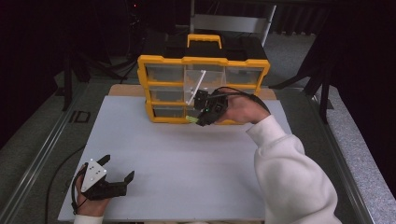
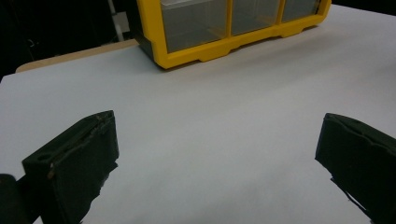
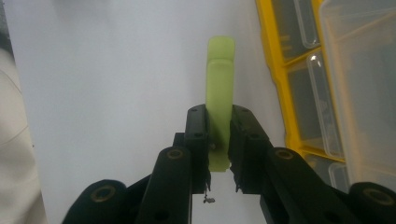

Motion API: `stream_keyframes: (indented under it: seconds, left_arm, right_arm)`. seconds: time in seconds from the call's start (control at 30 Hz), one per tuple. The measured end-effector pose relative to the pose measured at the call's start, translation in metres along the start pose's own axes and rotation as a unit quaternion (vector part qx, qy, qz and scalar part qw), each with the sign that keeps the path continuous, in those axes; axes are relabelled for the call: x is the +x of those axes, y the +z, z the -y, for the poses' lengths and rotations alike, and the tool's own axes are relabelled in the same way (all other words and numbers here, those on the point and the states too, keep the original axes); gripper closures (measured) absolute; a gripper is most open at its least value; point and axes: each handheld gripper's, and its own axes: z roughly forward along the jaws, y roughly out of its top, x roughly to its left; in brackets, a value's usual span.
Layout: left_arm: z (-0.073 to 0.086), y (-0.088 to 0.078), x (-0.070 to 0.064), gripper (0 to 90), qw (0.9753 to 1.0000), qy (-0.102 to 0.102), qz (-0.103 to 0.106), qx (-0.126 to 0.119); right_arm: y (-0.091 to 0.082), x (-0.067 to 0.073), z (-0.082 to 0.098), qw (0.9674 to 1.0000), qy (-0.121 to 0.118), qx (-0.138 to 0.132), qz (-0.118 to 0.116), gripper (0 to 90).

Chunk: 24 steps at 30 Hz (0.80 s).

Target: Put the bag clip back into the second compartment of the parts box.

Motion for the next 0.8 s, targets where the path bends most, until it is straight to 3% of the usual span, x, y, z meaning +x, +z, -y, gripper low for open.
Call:
stream_keyframes:
  seconds: [0.8]
  left_arm:
    - [0.0, 0.0, 0.001, 0.2, 1.0, -0.001, 0.0, 0.0]
  right_arm:
    - [-0.031, -0.007, -0.012, 0.9997, 0.004, -0.025, 0.006, 77.9]
